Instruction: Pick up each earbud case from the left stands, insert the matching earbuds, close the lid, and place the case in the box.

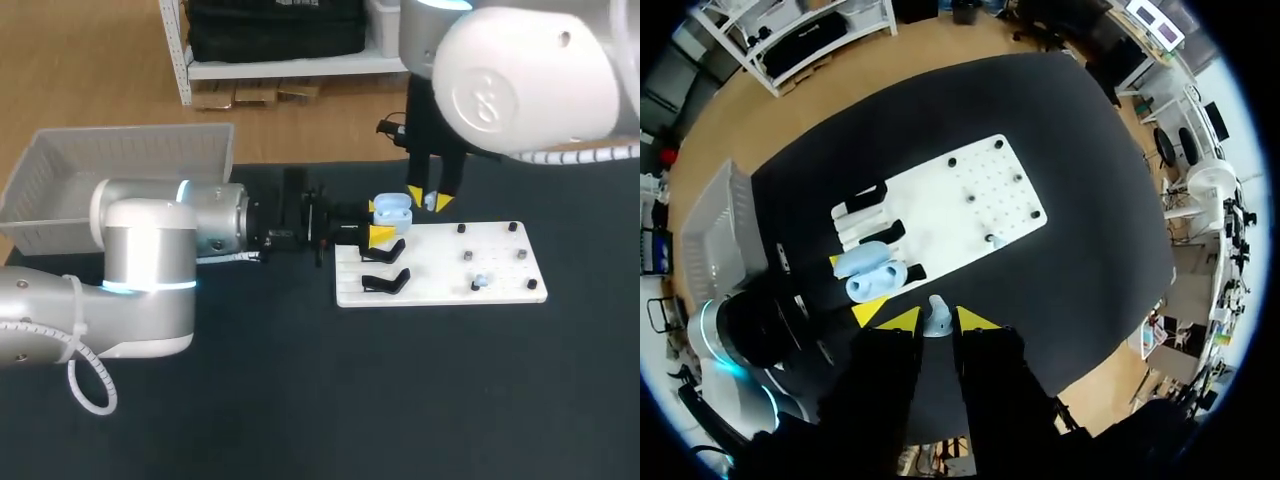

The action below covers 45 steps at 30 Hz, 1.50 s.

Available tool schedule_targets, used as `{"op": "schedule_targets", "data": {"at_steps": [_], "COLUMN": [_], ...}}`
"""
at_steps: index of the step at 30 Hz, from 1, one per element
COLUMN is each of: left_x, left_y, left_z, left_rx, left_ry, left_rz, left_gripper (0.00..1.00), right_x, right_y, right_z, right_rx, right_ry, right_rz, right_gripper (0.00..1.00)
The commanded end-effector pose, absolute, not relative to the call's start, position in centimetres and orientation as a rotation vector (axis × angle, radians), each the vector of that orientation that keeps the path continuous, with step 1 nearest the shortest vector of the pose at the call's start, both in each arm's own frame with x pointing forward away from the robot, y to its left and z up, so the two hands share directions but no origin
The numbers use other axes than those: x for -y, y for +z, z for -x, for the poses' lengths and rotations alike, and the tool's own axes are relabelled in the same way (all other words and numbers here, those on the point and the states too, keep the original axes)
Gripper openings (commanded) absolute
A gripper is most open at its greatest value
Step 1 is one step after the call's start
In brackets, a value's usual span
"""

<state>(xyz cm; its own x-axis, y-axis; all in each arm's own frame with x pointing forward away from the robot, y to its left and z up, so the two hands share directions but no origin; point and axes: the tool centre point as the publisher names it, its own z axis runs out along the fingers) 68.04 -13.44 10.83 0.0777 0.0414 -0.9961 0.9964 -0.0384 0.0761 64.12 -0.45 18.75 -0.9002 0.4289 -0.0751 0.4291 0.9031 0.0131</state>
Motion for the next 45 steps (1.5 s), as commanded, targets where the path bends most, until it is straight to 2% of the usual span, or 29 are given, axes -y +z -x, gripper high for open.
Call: {"op": "schedule_targets", "data": {"at_steps": [1, 45], "left_x": [13.5, 13.5], "left_y": [10.7, 10.7], "left_z": [-68.1, -68.1], "left_rx": [-1.161, -1.161], "left_ry": [-1.158, -1.158], "left_rz": [-1.300, -1.300], "left_gripper": [0.00, 0.00], "right_x": [-0.4, -2.2], "right_y": [18.6, 16.4], "right_z": [-64.7, -67.0], "right_rx": [-2.999, -3.053], "right_ry": [-0.042, -0.083], "right_rz": [-0.676, -0.614], "right_gripper": [0.00, 0.00]}}
